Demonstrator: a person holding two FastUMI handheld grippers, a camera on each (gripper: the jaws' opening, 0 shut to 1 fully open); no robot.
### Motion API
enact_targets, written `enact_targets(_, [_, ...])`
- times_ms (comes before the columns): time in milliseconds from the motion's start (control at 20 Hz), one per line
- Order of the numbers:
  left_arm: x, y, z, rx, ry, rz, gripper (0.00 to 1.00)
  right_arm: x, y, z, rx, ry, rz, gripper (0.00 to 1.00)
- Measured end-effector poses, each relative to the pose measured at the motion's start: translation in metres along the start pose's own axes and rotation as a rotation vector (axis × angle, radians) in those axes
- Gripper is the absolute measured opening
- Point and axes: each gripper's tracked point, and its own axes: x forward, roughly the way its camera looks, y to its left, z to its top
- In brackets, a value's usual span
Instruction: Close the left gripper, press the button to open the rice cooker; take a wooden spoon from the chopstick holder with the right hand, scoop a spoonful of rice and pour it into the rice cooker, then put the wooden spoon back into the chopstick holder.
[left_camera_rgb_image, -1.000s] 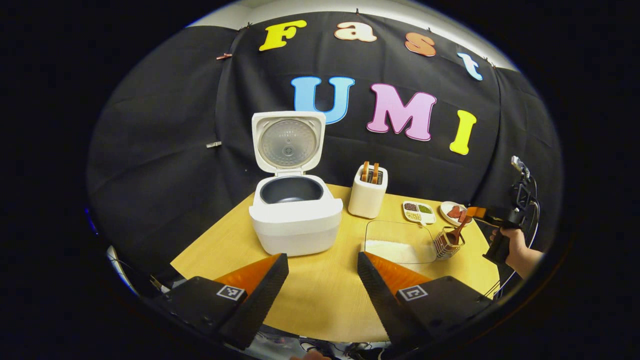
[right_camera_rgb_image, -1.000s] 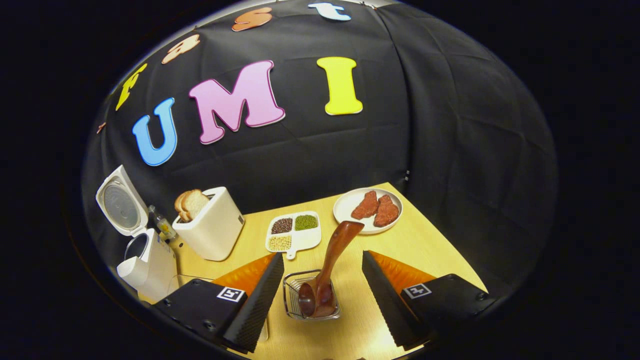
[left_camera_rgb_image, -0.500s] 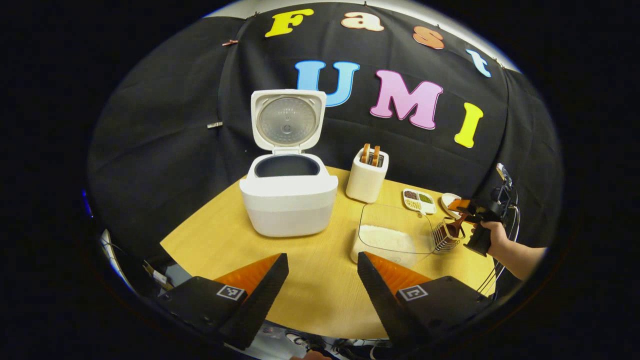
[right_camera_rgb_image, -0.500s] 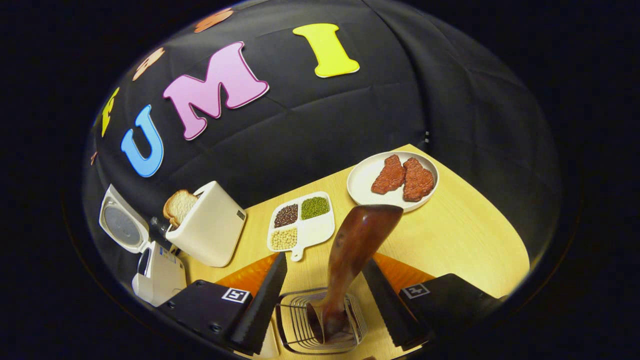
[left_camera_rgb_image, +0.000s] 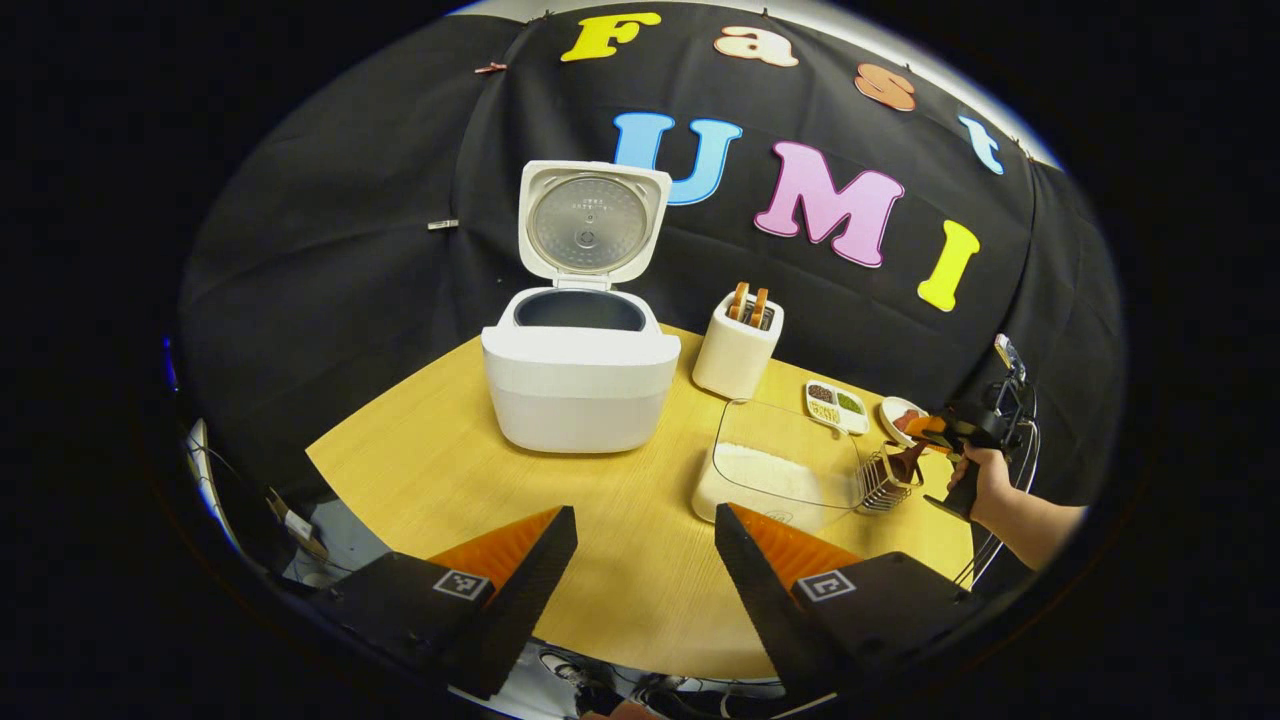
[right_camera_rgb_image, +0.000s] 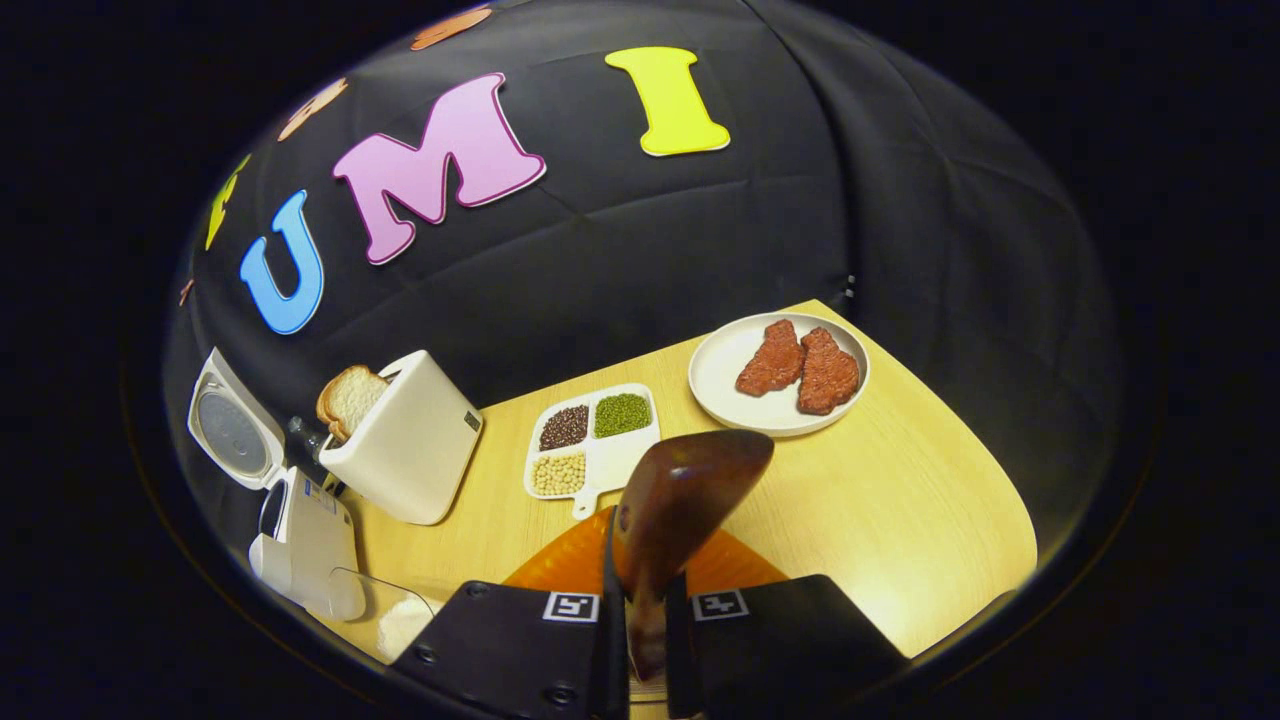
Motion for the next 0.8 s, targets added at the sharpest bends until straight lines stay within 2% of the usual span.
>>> enact_targets(150, [-0.003, 0.007, 0.009, 0.022, -0.024, -0.006, 0.96, -0.018, 0.017, 0.025, -0.027, -0.066, 0.013, 0.17])
enact_targets(400, [0.004, 0.015, 0.021, 0.041, -0.049, -0.06, 0.96, -0.067, 0.048, 0.069, -0.067, -0.163, 0.022, 0.16])
enact_targets(800, [0.014, 0.051, 0.028, 0.051, -0.065, -0.167, 0.96, -0.132, 0.138, 0.064, -0.153, -0.211, 0.104, 0.17])
